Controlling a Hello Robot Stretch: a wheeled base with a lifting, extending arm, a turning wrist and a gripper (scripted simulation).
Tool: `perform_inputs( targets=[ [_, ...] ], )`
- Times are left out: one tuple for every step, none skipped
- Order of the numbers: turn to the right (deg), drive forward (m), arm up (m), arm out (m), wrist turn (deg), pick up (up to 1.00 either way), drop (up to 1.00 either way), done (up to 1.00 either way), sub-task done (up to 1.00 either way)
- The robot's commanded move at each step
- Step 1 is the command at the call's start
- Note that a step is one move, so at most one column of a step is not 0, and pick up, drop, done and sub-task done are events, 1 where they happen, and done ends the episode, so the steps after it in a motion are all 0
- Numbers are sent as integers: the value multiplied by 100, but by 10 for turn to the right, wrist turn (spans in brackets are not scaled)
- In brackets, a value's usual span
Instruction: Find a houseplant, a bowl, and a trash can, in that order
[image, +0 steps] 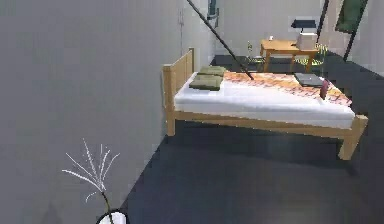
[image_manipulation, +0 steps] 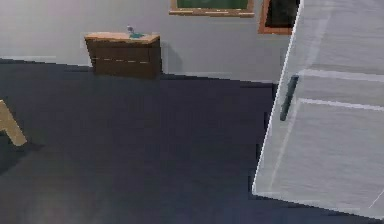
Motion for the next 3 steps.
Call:
perform_inputs(
  targets=[
    [-300,0,0,0,0,0,0,0,0],
    [0,0,0,0,0,0,0,0,100],
    [-450,0,0,0,0,0,0,0,0]
  ],
)
